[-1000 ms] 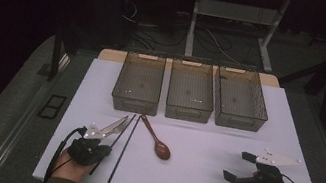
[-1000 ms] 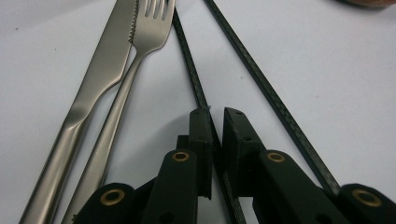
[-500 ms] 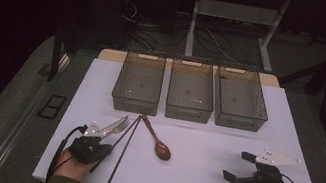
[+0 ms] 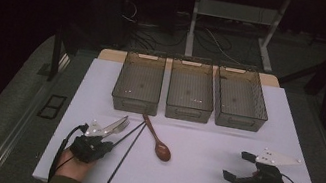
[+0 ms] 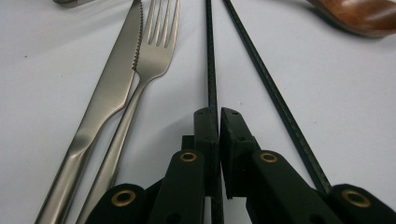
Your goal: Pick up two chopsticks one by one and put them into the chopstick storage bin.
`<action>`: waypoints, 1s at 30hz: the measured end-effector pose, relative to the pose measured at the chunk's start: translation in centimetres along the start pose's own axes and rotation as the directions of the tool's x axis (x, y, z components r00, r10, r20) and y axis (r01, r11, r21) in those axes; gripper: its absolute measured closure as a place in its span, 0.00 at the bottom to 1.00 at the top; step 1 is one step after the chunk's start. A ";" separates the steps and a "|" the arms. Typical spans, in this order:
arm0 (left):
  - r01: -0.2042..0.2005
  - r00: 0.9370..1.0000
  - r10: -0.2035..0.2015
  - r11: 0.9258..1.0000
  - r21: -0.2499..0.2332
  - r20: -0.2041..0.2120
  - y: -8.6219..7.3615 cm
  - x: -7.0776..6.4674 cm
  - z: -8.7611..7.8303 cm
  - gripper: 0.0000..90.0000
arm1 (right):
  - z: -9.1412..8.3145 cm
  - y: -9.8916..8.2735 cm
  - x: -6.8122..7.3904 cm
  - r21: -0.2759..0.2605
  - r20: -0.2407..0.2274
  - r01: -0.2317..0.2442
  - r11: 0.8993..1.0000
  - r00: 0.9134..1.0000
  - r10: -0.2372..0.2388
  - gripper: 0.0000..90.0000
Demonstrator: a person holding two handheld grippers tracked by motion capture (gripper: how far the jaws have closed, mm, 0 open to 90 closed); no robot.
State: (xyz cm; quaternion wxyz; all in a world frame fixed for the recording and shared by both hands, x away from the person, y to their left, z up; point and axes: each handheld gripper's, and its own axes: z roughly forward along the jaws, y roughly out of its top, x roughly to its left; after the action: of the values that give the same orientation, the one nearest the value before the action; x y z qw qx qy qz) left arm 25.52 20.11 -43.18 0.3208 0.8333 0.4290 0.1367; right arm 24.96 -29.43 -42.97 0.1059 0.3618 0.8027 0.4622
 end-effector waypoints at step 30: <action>0.037 0.998 -0.031 0.995 -0.095 0.063 -0.8 1.3 -4.7 0.95 | 0.0 0.0 -0.1 0.000 0.001 -0.005 1.000 1.000 0.005 0.01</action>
State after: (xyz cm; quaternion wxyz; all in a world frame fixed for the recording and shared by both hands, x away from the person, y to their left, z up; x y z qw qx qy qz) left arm 23.43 23.45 -40.16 0.3758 0.8132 0.4261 0.1261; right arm 25.01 -29.51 -42.97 0.1050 0.3640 0.8017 0.4623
